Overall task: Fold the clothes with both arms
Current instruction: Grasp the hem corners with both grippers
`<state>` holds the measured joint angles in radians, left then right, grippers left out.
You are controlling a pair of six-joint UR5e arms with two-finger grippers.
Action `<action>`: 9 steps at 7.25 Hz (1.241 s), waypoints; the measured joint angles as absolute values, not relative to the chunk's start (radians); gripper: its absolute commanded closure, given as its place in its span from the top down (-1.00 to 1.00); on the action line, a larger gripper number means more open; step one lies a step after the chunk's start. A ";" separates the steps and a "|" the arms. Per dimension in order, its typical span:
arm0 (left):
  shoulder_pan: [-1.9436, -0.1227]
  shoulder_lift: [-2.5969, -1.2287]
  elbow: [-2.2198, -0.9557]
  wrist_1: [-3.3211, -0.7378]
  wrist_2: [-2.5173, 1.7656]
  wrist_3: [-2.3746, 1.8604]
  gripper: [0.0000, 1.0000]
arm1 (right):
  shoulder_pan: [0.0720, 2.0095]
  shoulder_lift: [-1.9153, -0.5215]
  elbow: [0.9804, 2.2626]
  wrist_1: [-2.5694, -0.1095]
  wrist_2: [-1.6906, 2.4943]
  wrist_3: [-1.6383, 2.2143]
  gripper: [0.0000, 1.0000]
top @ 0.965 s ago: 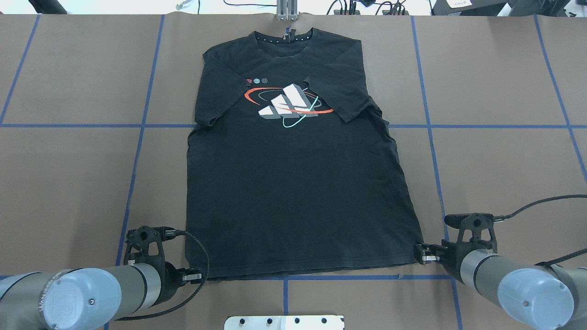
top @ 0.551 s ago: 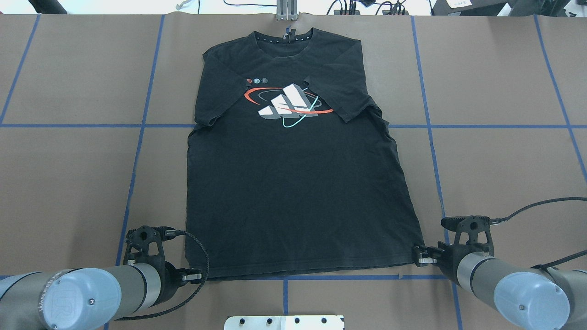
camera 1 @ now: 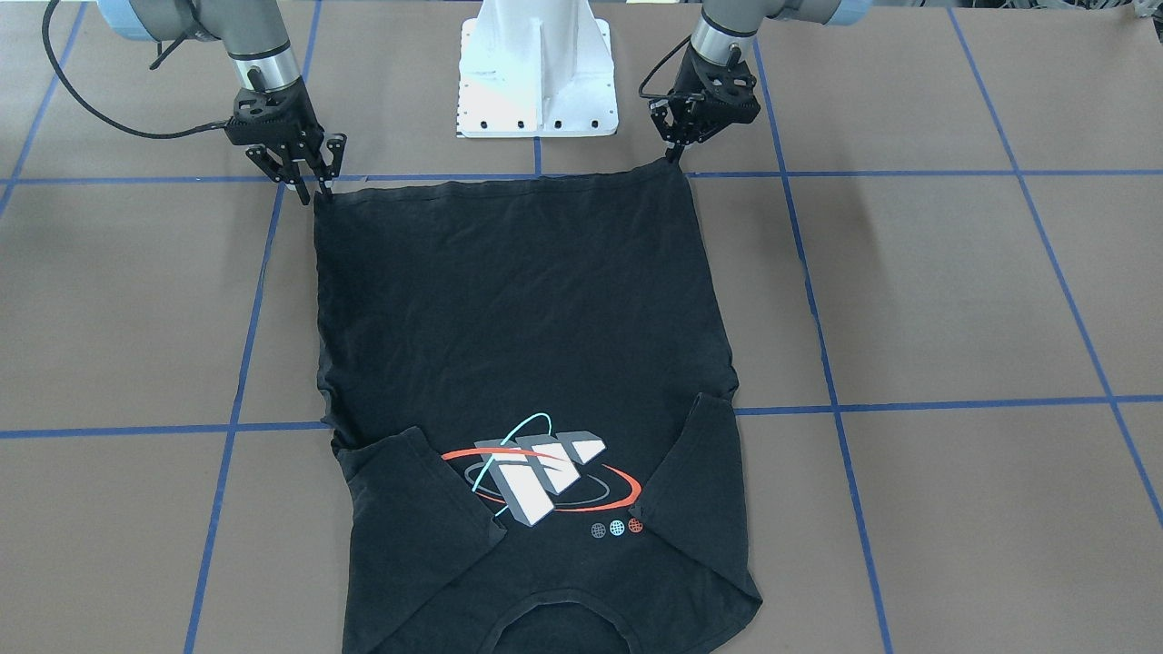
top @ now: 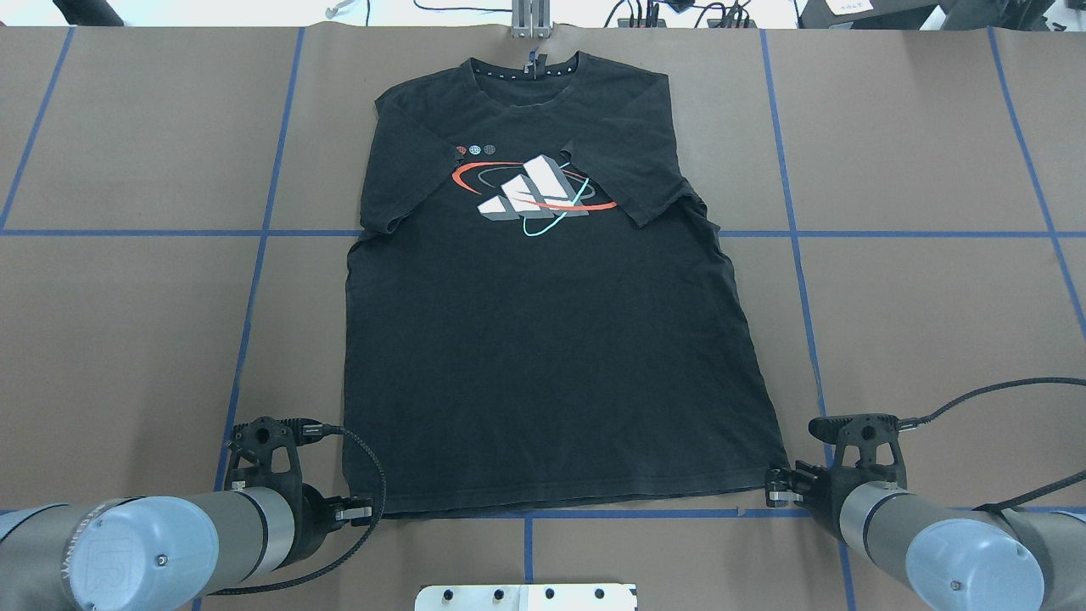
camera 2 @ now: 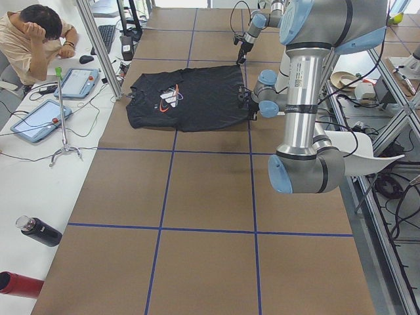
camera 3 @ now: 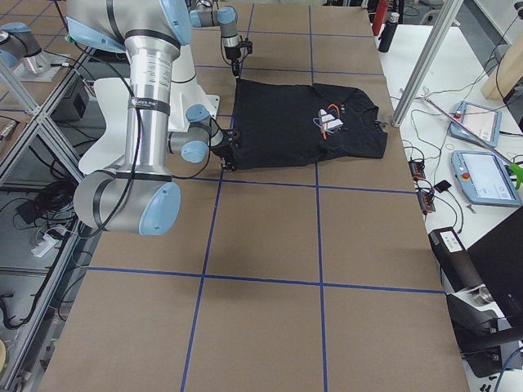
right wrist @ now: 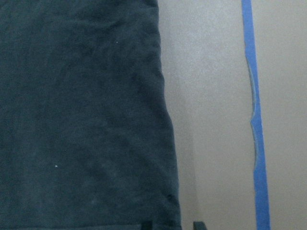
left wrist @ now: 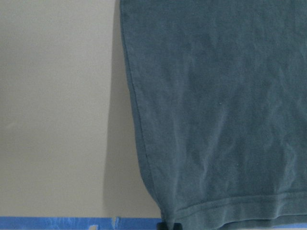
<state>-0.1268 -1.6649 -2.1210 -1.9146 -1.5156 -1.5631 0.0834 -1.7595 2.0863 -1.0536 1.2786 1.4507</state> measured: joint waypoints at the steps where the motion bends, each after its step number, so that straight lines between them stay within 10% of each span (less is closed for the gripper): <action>1: -0.127 -1.665 -2.122 -1.914 -1.516 -1.563 -1.00 | 0.080 -1.759 2.086 -1.054 1.276 1.451 -0.35; 4: -0.127 -1.664 -2.129 -1.914 -1.516 -1.563 -1.00 | 0.072 -1.762 2.085 -1.057 1.269 1.450 -1.00; 9: -0.129 -1.665 -2.217 -1.838 -1.526 -1.557 -1.00 | 0.072 -1.766 2.183 -1.119 1.260 1.447 -1.00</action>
